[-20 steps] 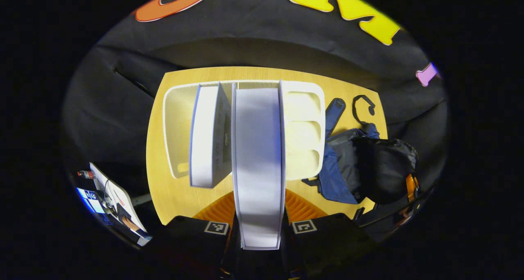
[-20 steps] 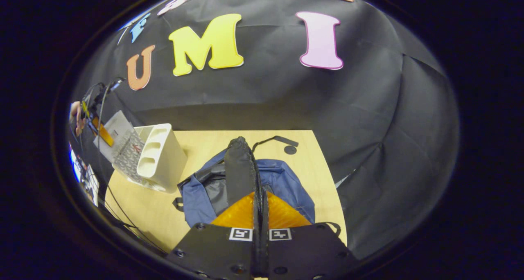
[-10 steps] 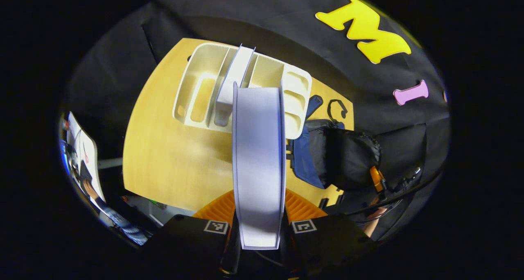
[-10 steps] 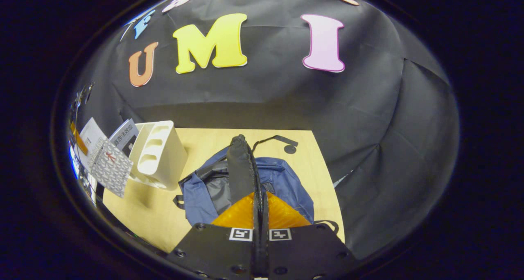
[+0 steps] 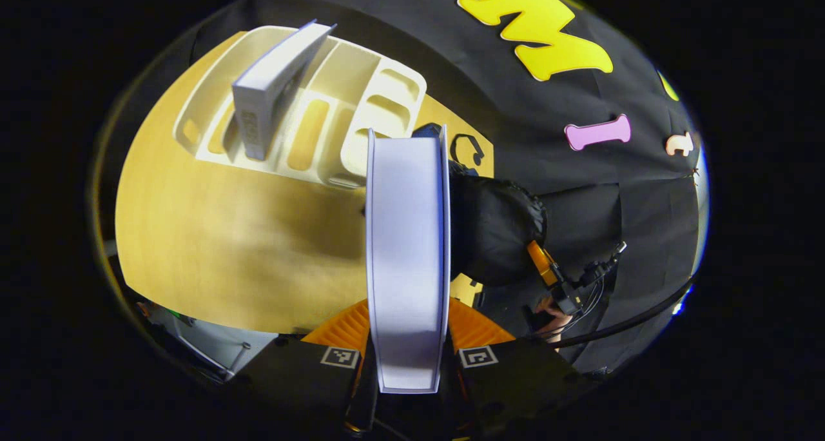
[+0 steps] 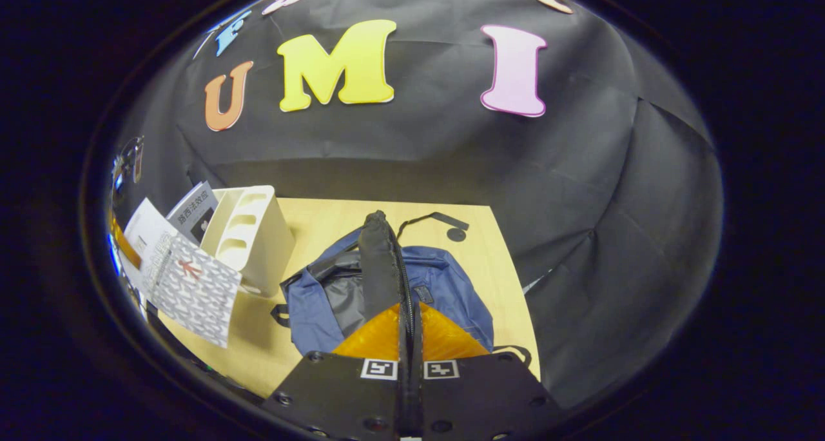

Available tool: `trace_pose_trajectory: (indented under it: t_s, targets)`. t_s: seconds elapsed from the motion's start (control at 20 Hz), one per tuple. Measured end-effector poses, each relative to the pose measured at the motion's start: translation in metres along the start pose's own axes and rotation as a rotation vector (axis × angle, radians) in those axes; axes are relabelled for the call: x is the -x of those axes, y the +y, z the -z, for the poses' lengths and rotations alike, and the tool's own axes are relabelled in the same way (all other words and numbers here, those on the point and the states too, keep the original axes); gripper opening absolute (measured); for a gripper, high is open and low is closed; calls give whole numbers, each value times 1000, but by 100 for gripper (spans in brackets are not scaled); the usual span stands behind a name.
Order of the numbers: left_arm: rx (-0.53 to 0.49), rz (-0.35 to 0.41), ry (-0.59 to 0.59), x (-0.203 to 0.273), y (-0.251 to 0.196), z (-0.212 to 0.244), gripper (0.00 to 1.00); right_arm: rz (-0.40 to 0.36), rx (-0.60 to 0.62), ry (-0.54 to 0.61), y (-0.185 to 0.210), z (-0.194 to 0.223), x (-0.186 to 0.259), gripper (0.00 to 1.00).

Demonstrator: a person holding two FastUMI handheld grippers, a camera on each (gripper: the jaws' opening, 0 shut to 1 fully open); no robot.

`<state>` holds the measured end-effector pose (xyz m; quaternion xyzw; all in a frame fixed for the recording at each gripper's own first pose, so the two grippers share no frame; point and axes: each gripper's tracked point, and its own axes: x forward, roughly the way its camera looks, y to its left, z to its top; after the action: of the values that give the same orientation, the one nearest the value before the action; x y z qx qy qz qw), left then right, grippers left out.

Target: Open the schoolbag, grab two books from the bookshelf and put them into the schoolbag.

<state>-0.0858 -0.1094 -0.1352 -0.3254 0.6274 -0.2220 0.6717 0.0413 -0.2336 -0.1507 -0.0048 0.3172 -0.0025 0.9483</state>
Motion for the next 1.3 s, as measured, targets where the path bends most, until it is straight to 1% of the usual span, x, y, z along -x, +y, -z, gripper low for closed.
trace_pose_trajectory:
  t_s: [0.1, 0.15, 0.2, 0.35, 0.4, 0.45, 0.5, 0.55, 0.65, 0.85, 1.0, 1.3]
  targets:
    - [-7, 56, -8, -22, -12, -1, 42, 0, -23, 1, 0, 0, 1, 0]
    - [-14, 88, -19, -35, -19, -4, 42, 1, -31, 1, -1, 0, 1, 3]
    - [-20, 118, -33, -48, -25, -7, 42, 2, -36, 3, -2, 0, 1, 0]
    - [-36, 208, -77, -87, -46, -16, 42, 5, -43, 6, -5, 0, 3, 0]
    - [-45, 241, -92, -101, -52, -19, 46, 8, -48, 5, -6, -1, 3, 0]
    - [-64, 261, -111, -115, -57, -22, 46, 8, -64, 0, -6, -3, 2, 0]
    - [-89, 271, -122, -131, -58, -22, 42, 9, -85, -1, -6, -4, 2, 3]
    - [-101, 278, -127, -145, -59, -21, 42, 10, -103, -3, -7, -4, 1, 0]
    - [-94, 287, -106, -168, -59, -15, 42, 15, -108, -4, -8, -5, 0, 0]
    - [-71, 255, -96, -219, -44, -9, 42, 20, -90, -13, -11, -15, 1, 0]
    - [-44, 311, -108, -247, -52, -11, 42, 14, -92, -13, -11, -20, 3, 0]
    - [-1, 382, -133, -305, -70, -20, 41, 5, -115, -12, -5, -28, 1, 0]
